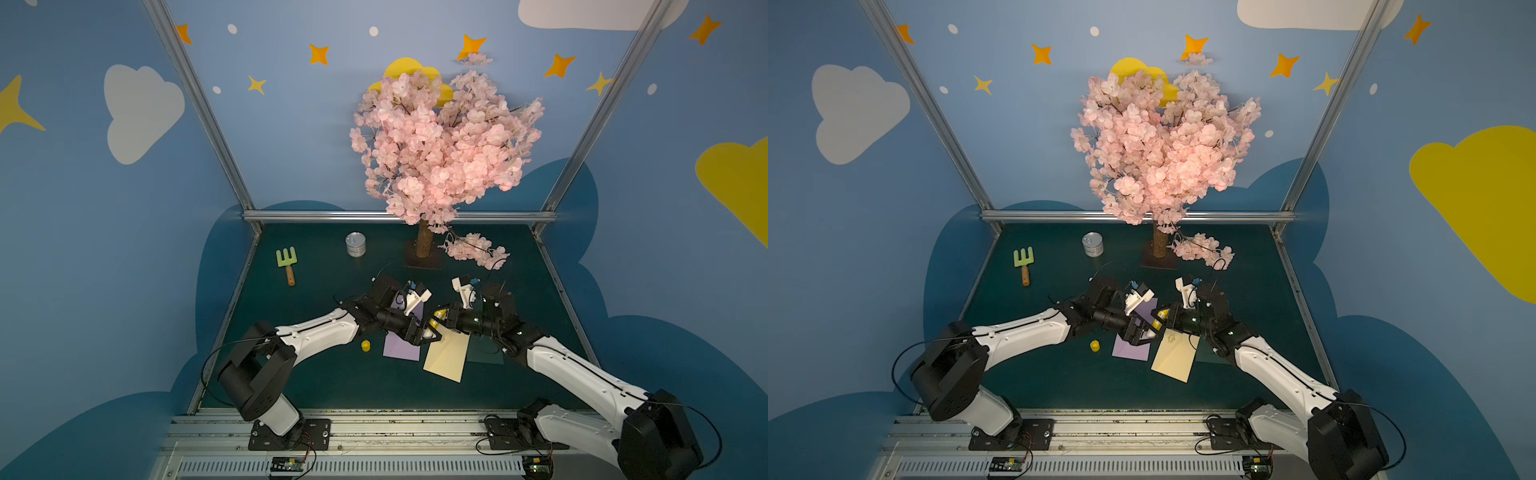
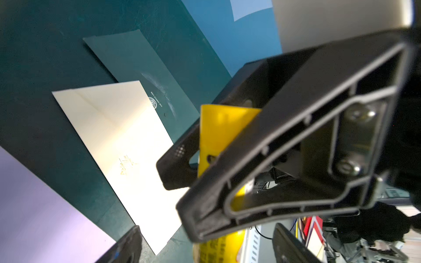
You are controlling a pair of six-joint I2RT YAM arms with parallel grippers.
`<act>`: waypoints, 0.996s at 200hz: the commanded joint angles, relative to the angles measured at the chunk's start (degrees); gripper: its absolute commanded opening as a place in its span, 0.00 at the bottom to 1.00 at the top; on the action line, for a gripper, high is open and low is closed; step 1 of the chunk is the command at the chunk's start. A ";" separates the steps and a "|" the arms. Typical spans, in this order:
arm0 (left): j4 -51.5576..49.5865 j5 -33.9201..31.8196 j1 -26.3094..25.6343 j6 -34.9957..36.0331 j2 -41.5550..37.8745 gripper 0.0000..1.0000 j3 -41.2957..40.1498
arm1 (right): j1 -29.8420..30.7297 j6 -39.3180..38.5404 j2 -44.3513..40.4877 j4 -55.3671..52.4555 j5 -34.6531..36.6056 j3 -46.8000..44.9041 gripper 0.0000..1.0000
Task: Seal the envelope with a glue stick
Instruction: Seal the envelope at the center of the board, then screw the glue stick.
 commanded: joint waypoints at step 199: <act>9.73 6.19 -0.83 -5.66 -1.07 0.03 -0.71 | -10.54 5.66 -0.51 22.78 -22.50 -5.44 0.68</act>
